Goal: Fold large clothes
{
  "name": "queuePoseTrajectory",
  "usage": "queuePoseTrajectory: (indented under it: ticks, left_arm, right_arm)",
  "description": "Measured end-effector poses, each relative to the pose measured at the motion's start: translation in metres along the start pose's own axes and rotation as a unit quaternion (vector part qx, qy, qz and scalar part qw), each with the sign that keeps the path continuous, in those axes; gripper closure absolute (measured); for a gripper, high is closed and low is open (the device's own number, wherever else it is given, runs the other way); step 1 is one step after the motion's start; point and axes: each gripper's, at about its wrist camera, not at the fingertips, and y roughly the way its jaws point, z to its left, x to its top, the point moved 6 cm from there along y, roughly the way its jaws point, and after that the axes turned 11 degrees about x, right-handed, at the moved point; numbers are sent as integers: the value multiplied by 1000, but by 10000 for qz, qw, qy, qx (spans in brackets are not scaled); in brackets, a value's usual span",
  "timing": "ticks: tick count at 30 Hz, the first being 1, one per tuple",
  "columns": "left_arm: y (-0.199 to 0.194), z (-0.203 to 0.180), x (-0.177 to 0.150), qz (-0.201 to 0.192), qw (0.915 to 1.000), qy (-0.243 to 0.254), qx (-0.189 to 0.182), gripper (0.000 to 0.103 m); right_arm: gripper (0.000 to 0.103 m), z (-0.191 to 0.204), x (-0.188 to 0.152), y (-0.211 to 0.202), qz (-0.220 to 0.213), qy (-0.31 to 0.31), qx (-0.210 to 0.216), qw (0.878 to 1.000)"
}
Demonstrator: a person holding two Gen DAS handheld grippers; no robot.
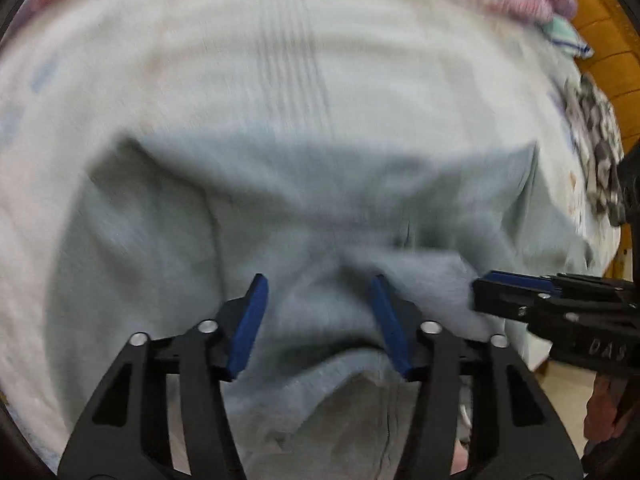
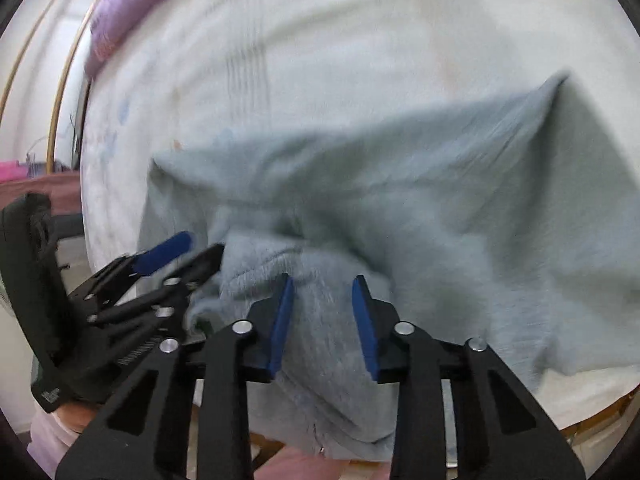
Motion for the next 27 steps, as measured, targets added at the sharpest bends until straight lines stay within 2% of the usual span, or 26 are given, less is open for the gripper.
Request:
queuePoseTrajectory:
  ticks: [2,5,9,12,13,14,15,16,17,19,21,23,25,27]
  left_arm:
    - [6,-4,-17,189,9998,2,-94,52]
    - [5,-4,-48,353,9993,83,-53,52]
    - [6,-2,-86,725,9973,24,-110,51]
    - [-3,-3,-96,840,9963,91,-124,48]
    - [-10,-2,-93,780,9968,73,-172,44]
    - [-21,2,-86,646,9975,-2,-297,30]
    - [-34,6,-75,464,9977,-119,-481,24]
    - [-41,11,-68,329,9975,-198,-592,18]
    - [-53,19,-51,69,9965,-373,-742,18]
    - [-62,32,-23,-146,9937,-637,-907,14]
    - [-60,45,0,-245,9924,-813,-893,13]
    - [-43,55,24,-173,9930,-944,-684,13]
    - [-27,61,43,-113,9924,-1047,-630,14]
    - [-4,67,55,-8,9919,-1165,-511,14]
  right_arm:
    - [76,3,-20,4,197,-84,56,9998]
    - [75,1,-53,4,406,97,454,9981]
    - [76,-19,-96,15,763,400,349,9957]
    - [75,-26,-103,7,755,673,426,9940]
    - [73,-23,-100,-2,643,661,505,9945]
    - [69,-20,-93,-16,448,561,532,9960]
    - [59,-18,-85,-29,276,469,533,9971]
    - [54,-16,-76,-41,100,401,522,9978]
    - [49,-15,-62,-57,-151,319,513,9981]
    - [49,-14,-38,-76,-426,210,559,9973]
    - [49,-25,-6,-91,-720,178,380,9965]
    - [49,-35,15,-91,-835,253,320,9957]
    - [49,-45,36,-82,-921,315,313,9948]
    - [49,-58,44,-69,-877,356,92,9955]
